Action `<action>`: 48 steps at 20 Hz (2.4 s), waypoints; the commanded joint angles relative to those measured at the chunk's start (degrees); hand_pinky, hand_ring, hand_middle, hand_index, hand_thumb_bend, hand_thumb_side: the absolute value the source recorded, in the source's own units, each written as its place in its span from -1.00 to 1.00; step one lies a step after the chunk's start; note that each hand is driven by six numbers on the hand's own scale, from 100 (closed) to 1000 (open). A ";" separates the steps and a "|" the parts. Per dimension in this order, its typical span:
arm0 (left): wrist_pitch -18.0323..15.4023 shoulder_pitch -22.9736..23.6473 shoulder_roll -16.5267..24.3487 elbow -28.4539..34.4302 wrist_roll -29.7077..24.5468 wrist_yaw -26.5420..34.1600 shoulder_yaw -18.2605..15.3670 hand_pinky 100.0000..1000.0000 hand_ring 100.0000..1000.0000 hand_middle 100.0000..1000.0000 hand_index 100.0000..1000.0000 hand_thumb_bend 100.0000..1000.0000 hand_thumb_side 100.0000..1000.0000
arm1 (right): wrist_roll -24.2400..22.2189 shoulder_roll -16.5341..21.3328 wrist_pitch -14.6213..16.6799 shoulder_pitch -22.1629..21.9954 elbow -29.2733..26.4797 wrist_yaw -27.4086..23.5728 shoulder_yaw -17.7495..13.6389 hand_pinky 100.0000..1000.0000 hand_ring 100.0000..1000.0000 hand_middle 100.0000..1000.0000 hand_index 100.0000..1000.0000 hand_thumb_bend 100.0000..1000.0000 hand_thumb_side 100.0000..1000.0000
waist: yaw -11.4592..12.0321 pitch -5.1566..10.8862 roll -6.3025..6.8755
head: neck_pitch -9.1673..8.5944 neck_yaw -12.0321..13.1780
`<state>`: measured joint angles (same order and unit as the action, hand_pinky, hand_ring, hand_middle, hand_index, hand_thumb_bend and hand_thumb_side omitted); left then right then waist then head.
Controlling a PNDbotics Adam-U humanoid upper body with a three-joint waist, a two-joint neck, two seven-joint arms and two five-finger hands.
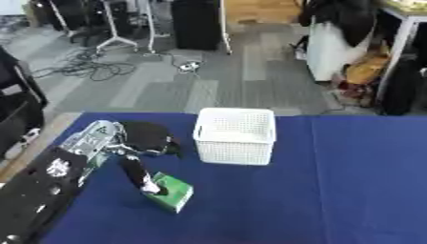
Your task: Pick up objects on the table and place them in the box.
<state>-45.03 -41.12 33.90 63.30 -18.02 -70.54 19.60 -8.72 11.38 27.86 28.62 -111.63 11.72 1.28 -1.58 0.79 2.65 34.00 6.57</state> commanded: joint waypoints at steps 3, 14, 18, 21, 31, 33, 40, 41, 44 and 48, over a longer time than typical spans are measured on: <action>-4.75 -1.80 0.84 -1.28 0.22 -4.99 0.82 0.70 0.63 0.63 0.78 -0.24 0.68 | -0.06 0.03 -0.28 1.11 -1.09 -0.03 -0.21 -0.93 -0.72 -0.70 -0.32 -0.93 0.99 | -0.07 0.48 -0.01 | 0.51 0.71; -6.81 -1.65 -0.32 -4.25 7.11 -12.82 1.38 0.68 0.62 0.65 0.76 -0.28 0.70 | -0.37 0.16 -0.10 1.20 -1.11 -0.51 0.03 -0.93 -0.72 -0.70 -0.32 -0.93 0.98 | -0.22 0.50 -0.04 | 0.46 0.40; -6.91 -1.83 -0.80 -5.19 9.53 -15.12 1.20 0.68 0.62 0.65 0.76 -0.27 0.67 | -0.58 0.19 -0.03 1.24 -1.06 -0.72 0.09 -0.93 -0.72 -0.70 -0.32 -0.93 0.98 | -0.32 0.40 -0.10 | 0.51 0.45; -6.69 -2.02 -1.34 -6.11 11.10 -16.90 0.83 0.68 0.62 0.66 0.76 -0.25 0.68 | -0.82 0.12 0.07 1.33 -1.06 -0.87 0.20 -0.93 -0.71 -0.70 -0.32 -0.94 0.98 | -0.46 0.34 -0.14 | 0.39 0.35; -6.93 -4.26 -2.24 -9.27 14.67 -21.56 0.48 0.70 0.64 0.68 0.80 -0.22 0.62 | -1.71 -0.17 0.35 1.49 -1.11 -1.48 0.51 -0.92 -0.71 -0.70 -0.32 -0.94 0.98 | -0.96 0.36 0.03 | 0.58 0.10; -6.93 -4.77 -2.15 -9.60 15.07 -22.09 0.43 0.70 0.64 0.68 0.80 -0.21 0.61 | -1.84 -0.19 0.38 1.52 -1.10 -1.57 0.55 -0.92 -0.71 -0.70 -0.32 -0.94 0.98 | -1.02 0.34 0.06 | 0.61 -0.23; -6.94 -6.54 -1.57 -10.68 16.07 -22.60 -0.74 0.71 0.64 0.68 0.80 -0.21 0.59 | -2.09 -0.22 0.39 1.54 -1.06 -1.81 0.55 -0.92 -0.71 -0.70 -0.32 -0.94 0.98 | -1.18 0.32 0.17 | 1.25 -1.75; -6.94 -6.55 -1.64 -11.02 16.10 -22.56 -0.95 0.70 0.64 0.67 0.80 -0.22 0.59 | -2.11 -0.25 0.37 1.56 -1.06 -1.83 0.54 -0.92 -0.71 -0.70 -0.32 -0.94 0.98 | -1.20 0.30 0.18 | 1.21 -2.12; -6.94 -6.32 -2.01 -12.28 16.29 -22.39 -1.49 0.69 0.63 0.67 0.82 -0.23 0.59 | -2.12 -0.31 0.28 1.63 -1.06 -1.92 0.44 -0.92 -0.71 -0.70 -0.32 -0.94 0.98 | -1.27 0.20 0.17 | 0.94 -4.16; -6.94 -6.24 -2.46 -14.95 16.35 -22.05 -2.43 0.64 0.62 0.68 0.82 -0.25 0.60 | -2.15 -0.40 0.15 1.70 -0.94 -2.04 0.34 -0.93 -0.72 -0.70 -0.32 -0.95 0.98 | -1.39 0.10 0.18 | 1.21 -6.55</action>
<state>-52.08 -46.18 30.65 48.58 -1.85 -92.79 18.11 -10.81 10.89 28.10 29.14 -111.64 9.91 1.93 -2.96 0.43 2.83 35.00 1.07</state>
